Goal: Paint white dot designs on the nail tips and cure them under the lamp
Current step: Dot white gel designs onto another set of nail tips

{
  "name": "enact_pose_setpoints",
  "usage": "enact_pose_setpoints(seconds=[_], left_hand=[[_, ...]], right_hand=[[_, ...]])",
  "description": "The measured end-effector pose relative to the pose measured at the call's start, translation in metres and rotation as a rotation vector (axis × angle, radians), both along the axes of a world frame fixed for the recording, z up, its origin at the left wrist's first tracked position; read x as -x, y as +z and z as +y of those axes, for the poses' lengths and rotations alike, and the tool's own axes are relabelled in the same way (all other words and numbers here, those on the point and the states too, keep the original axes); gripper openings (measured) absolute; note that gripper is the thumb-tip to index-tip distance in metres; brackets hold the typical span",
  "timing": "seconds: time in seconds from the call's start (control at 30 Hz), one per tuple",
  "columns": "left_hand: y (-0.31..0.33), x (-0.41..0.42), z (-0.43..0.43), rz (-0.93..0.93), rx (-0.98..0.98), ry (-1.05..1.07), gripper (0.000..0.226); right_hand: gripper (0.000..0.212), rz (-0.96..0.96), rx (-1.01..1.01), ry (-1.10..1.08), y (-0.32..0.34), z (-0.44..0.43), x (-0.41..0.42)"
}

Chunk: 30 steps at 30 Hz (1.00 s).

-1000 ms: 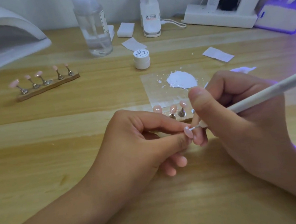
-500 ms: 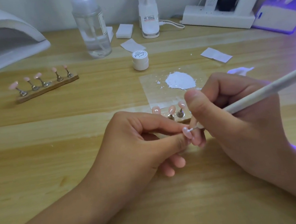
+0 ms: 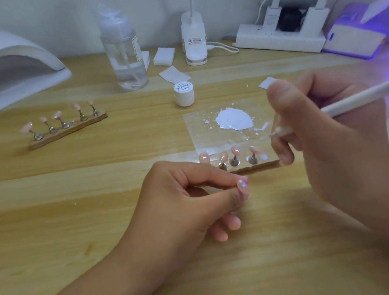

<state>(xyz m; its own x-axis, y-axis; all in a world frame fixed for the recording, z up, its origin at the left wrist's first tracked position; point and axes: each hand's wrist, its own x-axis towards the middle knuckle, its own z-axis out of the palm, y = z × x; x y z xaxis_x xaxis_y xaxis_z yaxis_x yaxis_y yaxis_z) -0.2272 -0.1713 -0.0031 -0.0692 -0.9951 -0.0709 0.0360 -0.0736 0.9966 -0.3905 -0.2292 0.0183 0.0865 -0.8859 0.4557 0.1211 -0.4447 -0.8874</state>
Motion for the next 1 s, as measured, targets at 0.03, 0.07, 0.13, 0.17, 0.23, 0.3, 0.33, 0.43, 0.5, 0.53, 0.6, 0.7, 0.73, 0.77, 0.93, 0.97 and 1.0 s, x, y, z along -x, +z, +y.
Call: enact_pose_setpoints(seconds=[0.03, 0.07, 0.13, 0.17, 0.23, 0.3, 0.33, 0.43, 0.5, 0.53, 0.6, 0.7, 0.73, 0.77, 0.93, 0.97, 1.0], left_hand=[[0.0, 0.0, 0.0, 0.006, -0.007, 0.002, 0.006], [0.0, 0.0, 0.0, 0.01, -0.012, 0.001, 0.006], [0.001, 0.0, 0.0, 0.007, -0.021, -0.013, 0.005], [0.001, 0.0, 0.0, 0.004, -0.028, -0.021, 0.006], [0.002, -0.001, 0.0, 0.004, -0.038, -0.028, 0.009], [0.002, -0.001, 0.0, -0.013, -0.046, -0.032, 0.01], [0.002, -0.001, 0.0, -0.017, -0.048, -0.033, 0.011], [0.002, -0.002, -0.001, -0.003, -0.055, -0.033, 0.013], [0.003, -0.002, -0.001, -0.01, -0.061, -0.043, 0.012], [0.003, -0.002, -0.001, -0.011, -0.059, -0.045, 0.01], [0.002, -0.002, -0.001, -0.013, -0.055, -0.041, 0.01], [0.002, -0.001, -0.002, -0.017, -0.055, -0.031, 0.01], [0.002, -0.001, -0.003, -0.004, -0.055, -0.033, 0.009], [0.003, -0.001, -0.003, 0.009, -0.055, -0.038, 0.009], [0.006, -0.001, -0.002, 0.032, -0.034, -0.025, 0.006], [0.006, 0.0, -0.001, 0.039, -0.032, -0.021, 0.006], [0.006, 0.0, -0.001, 0.04, -0.029, -0.02, 0.007]], right_hand=[[0.038, 0.034, 0.006, -0.021, 0.005, -0.007, 0.003], [0.036, 0.085, 0.009, -0.037, 0.01, -0.015, 0.006], [0.036, 0.253, 0.009, -0.072, 0.017, -0.032, 0.013], [0.04, 0.353, 0.006, -0.091, 0.018, -0.041, 0.016], [0.047, 0.552, -0.003, -0.124, 0.015, -0.058, 0.018], [0.049, 0.706, 0.004, -0.157, 0.011, -0.072, 0.014], [0.048, 0.748, 0.008, -0.167, 0.009, -0.078, 0.011], [0.043, 0.837, 0.004, -0.166, 0.003, -0.093, 0.0], [0.042, 0.911, -0.031, -0.144, 0.0, -0.097, -0.005], [0.041, 0.927, -0.031, -0.153, 0.0, -0.097, -0.006], [0.041, 0.881, 0.043, -0.243, 0.005, -0.092, -0.006], [0.042, 0.556, 0.167, -0.326, 0.017, -0.071, -0.003], [0.041, 0.433, 0.171, -0.298, 0.019, -0.06, -0.002], [0.041, 0.332, 0.155, -0.254, 0.017, -0.046, -0.001], [0.041, 0.036, 0.082, -0.015, -0.006, 0.014, -0.004], [0.04, 0.022, 0.079, 0.013, -0.009, 0.019, -0.005], [0.039, 0.025, 0.079, 0.032, -0.012, 0.021, -0.006]])
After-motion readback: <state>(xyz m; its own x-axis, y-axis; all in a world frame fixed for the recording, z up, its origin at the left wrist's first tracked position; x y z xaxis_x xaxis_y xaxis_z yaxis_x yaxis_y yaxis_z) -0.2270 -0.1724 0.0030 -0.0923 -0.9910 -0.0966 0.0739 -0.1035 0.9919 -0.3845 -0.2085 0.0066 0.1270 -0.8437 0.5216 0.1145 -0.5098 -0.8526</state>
